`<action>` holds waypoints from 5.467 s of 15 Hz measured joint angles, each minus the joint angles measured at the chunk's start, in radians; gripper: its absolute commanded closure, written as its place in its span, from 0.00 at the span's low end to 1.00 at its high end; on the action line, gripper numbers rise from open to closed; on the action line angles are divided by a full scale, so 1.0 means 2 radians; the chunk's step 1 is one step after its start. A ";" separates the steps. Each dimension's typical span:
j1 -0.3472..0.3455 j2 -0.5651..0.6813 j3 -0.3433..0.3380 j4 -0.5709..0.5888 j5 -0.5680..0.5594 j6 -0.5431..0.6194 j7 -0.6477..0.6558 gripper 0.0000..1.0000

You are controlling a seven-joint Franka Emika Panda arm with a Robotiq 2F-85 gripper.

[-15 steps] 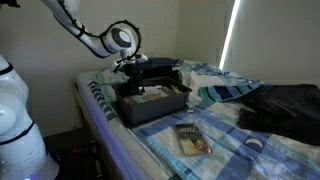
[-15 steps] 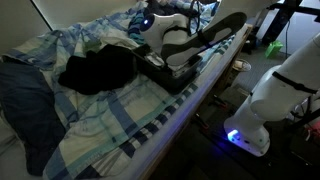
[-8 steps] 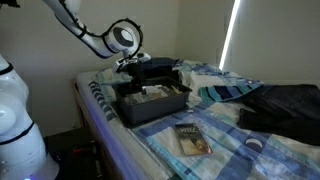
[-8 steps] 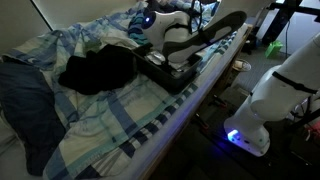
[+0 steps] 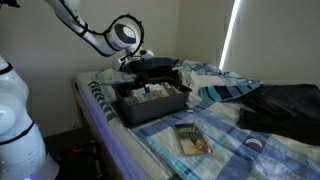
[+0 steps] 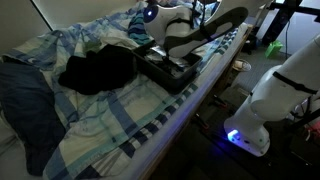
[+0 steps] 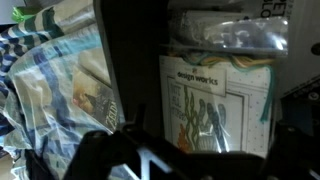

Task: Take the package out of the box

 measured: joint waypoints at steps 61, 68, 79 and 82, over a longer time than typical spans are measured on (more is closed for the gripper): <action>-0.007 -0.028 -0.005 0.026 0.000 -0.002 0.000 0.99; -0.011 -0.075 -0.006 0.045 0.000 -0.028 -0.001 0.99; -0.047 -0.116 -0.006 0.078 -0.029 -0.055 0.000 0.99; -0.058 -0.111 -0.006 0.077 -0.065 -0.069 0.001 0.99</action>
